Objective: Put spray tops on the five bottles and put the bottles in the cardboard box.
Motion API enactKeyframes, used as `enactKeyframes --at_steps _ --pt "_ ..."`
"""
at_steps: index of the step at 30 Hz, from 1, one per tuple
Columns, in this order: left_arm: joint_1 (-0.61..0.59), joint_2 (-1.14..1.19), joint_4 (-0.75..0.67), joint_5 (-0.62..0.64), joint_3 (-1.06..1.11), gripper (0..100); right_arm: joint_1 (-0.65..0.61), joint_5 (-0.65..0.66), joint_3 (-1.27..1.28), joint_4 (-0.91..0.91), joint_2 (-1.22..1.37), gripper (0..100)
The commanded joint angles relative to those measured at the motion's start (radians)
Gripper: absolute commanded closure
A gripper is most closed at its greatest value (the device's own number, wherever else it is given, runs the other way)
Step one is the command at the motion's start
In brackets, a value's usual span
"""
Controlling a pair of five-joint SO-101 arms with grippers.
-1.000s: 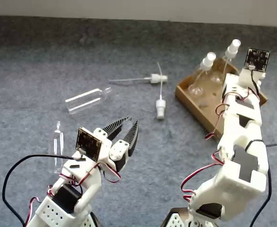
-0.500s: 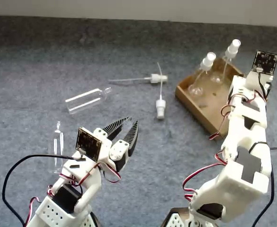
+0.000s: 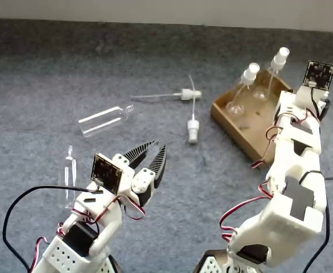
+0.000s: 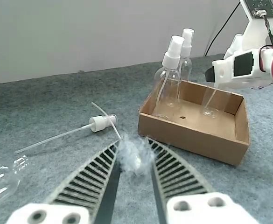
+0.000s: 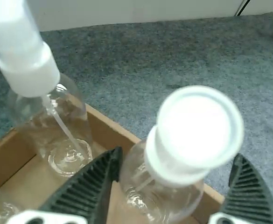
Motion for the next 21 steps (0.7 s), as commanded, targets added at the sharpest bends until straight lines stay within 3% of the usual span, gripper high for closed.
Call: enactKeyframes --at_steps 1,9,13,21 --pt "-0.013 -0.007 -0.021 -0.008 0.021 96 0.013 0.005 -0.068 0.119 -0.035 68.7" --pt "-0.013 -0.007 -0.021 -0.008 0.021 96 0.005 0.005 -0.199 0.337 -0.033 66.4" --pt "-0.013 -0.007 -0.021 -0.008 0.021 96 0.005 0.008 -0.202 0.355 -0.035 60.8" --pt "-0.013 -0.007 -0.021 -0.008 0.021 96 0.005 0.003 -0.229 0.354 -0.071 60.6"
